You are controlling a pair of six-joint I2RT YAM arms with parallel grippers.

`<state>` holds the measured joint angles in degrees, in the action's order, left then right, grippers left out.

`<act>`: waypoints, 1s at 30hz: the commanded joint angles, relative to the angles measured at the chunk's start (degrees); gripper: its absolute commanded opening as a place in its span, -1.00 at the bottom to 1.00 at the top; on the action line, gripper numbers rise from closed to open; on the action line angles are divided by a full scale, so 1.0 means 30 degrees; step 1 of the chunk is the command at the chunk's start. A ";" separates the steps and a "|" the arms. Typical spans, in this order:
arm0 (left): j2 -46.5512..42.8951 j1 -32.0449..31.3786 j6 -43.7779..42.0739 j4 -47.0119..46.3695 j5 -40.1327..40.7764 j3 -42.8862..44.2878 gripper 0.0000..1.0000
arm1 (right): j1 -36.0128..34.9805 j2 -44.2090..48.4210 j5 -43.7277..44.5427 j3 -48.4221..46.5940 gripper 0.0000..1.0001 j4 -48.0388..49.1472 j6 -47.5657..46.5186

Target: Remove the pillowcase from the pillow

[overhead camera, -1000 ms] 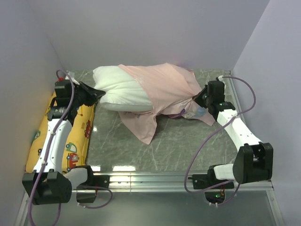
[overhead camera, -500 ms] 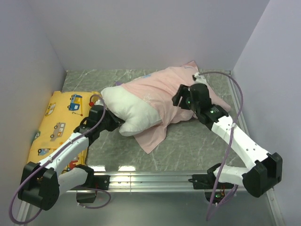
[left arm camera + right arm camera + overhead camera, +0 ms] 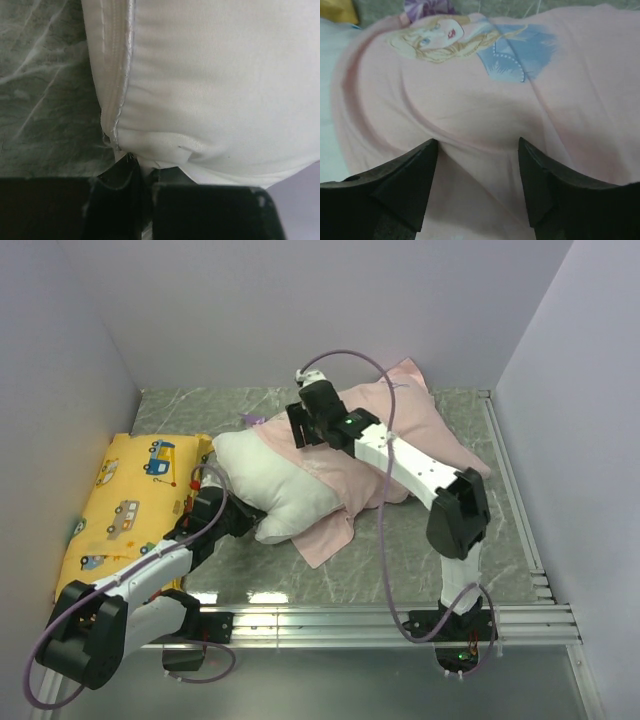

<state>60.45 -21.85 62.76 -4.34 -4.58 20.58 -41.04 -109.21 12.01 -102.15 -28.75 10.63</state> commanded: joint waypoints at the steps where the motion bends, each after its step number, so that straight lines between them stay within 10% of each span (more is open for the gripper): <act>1: 0.0242 -0.0159 0.0202 0.0890 0.0384 -0.0969 -0.99 | 0.0026 -0.1124 0.1676 -0.1488 0.34 -0.1930 -0.0850; 8: -0.0225 -0.0159 0.0729 0.1062 0.0325 -0.1410 -0.99 | 0.1838 -0.0484 0.5811 -0.0962 -1.00 -0.2018 0.2364; 15: -0.3121 -0.0159 0.0701 0.3755 0.1057 -0.1469 -0.99 | 0.8743 0.1771 0.4293 0.1905 -1.00 -0.1227 0.6120; 21: -0.4385 -0.0159 0.0584 0.4756 0.1291 -0.0682 -0.99 | 0.9345 0.2474 0.1243 0.3985 -1.00 0.0294 0.6184; 24: -0.4241 -0.0159 -0.0001 0.5428 0.1468 0.0812 -0.99 | 0.8496 0.3090 -0.0310 0.4547 -0.70 0.0679 0.5744; 27: -0.3687 -0.0159 -0.0966 0.6132 0.2048 0.2687 -0.99 | 0.6975 0.4932 0.0476 0.5043 0.19 0.0239 0.5100; 30: -0.3072 -0.0159 -0.1349 0.6573 0.2551 0.4387 -0.99 | 0.5217 0.7684 0.1384 0.6418 0.44 0.0238 0.4543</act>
<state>50.13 -22.98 62.02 10.85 -1.72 28.18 -21.37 -95.61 11.92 -85.38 -26.76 27.05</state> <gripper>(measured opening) 0.088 0.686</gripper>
